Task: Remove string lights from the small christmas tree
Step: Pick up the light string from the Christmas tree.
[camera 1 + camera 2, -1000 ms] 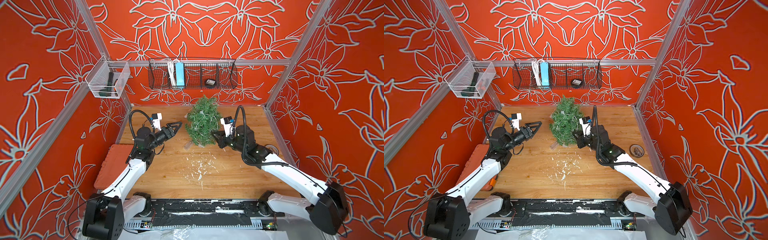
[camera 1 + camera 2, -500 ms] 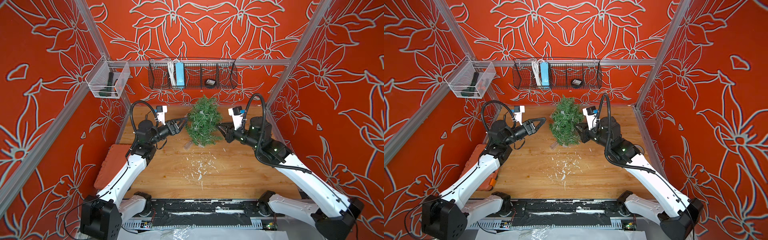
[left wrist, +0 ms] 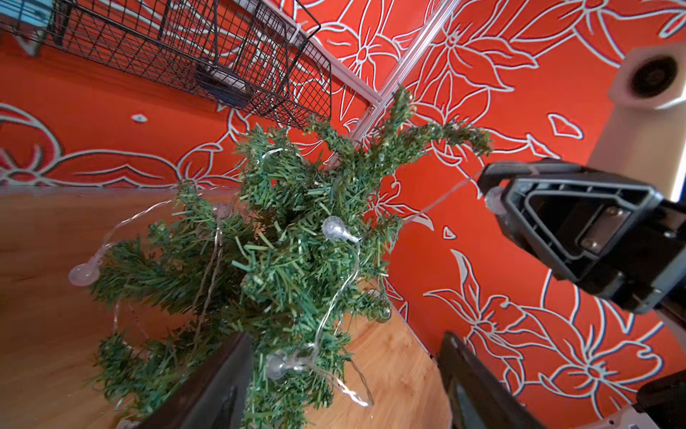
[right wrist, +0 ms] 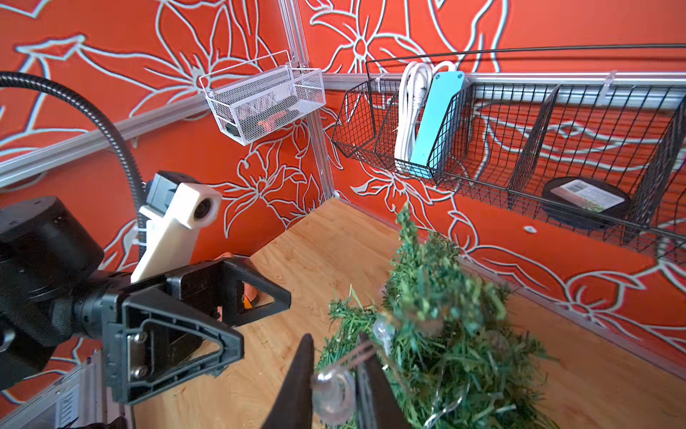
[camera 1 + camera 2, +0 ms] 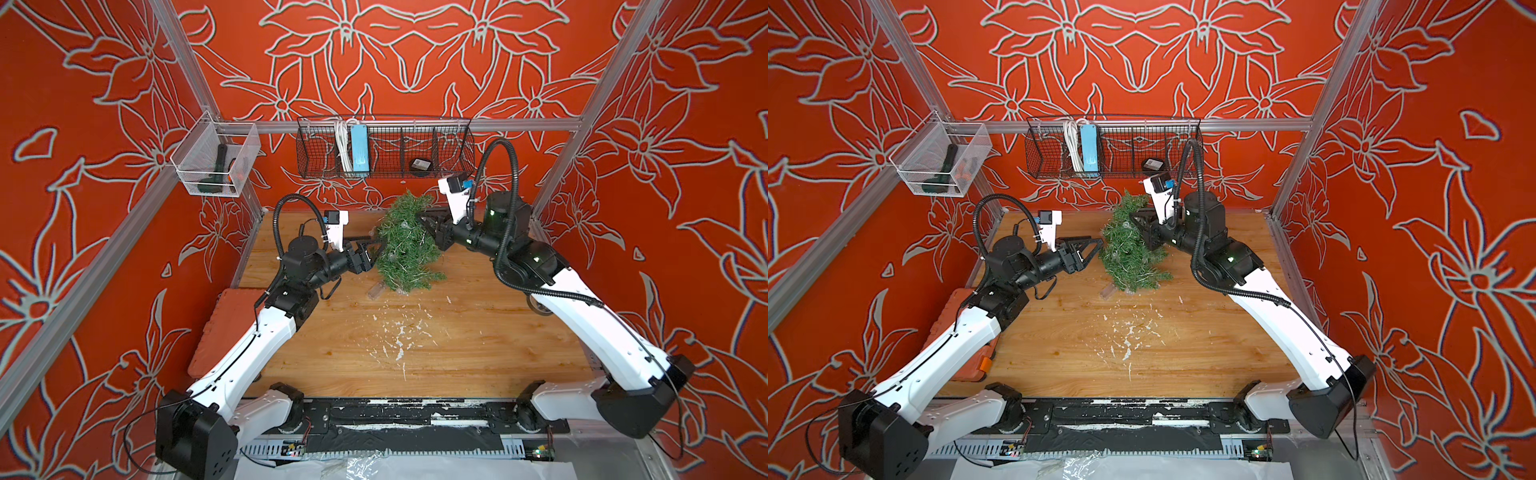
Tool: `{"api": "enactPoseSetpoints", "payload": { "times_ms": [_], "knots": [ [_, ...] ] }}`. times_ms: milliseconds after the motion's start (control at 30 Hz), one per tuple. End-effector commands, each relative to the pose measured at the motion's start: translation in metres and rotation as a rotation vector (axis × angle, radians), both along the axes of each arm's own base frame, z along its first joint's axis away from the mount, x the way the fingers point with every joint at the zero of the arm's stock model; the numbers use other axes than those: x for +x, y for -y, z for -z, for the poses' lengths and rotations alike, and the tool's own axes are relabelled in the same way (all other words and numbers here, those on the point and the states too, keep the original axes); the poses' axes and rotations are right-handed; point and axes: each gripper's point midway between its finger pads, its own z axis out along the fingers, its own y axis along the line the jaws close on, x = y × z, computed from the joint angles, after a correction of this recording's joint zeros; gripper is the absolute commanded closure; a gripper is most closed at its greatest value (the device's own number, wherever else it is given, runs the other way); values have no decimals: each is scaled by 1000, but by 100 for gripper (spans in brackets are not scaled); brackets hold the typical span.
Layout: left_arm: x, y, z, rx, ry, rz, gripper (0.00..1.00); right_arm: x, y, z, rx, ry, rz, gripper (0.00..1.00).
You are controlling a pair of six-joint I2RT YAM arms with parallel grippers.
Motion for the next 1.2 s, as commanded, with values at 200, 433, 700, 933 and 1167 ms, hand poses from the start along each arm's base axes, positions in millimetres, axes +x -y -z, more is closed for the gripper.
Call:
{"api": "enactPoseSetpoints", "payload": {
  "times_ms": [200,433,700,933,1167],
  "knots": [
    [2,2,-4,12,18,4,25,30,62,43,-30,-43,206,100],
    [3,6,-2,8,10,20,25,58,64,43,-39,-12,189,100],
    [4,9,4,21,0,20,25,54,46,10,33,39,87,100],
    [8,9,5,24,-2,12,23,32,24,-9,79,40,-17,100],
    [9,8,6,30,0,1,22,10,0,-13,90,30,-96,100]
  ]
}}
